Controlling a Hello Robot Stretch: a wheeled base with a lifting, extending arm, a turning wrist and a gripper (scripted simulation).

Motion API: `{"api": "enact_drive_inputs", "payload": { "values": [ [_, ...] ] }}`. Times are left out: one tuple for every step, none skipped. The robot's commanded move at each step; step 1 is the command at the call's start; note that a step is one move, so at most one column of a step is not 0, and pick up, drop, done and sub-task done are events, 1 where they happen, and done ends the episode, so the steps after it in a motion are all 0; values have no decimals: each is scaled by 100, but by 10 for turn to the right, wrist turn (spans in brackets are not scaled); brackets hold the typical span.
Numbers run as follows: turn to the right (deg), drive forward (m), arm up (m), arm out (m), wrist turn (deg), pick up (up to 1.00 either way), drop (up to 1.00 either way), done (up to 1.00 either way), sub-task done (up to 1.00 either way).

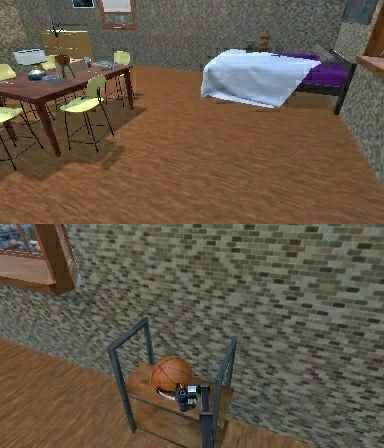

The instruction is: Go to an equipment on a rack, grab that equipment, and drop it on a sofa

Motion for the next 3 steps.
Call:
{"api": "enact_drive_inputs", "payload": {
  "values": [
    [0, 0, 46, 0, 0, 0, 0, 0, 0],
    [0, 0, 0, 0, -450, 0, 0, 0, 0],
    [0, 0, 0, 0, -450, 0, 0, 0, 0]
  ]
}}
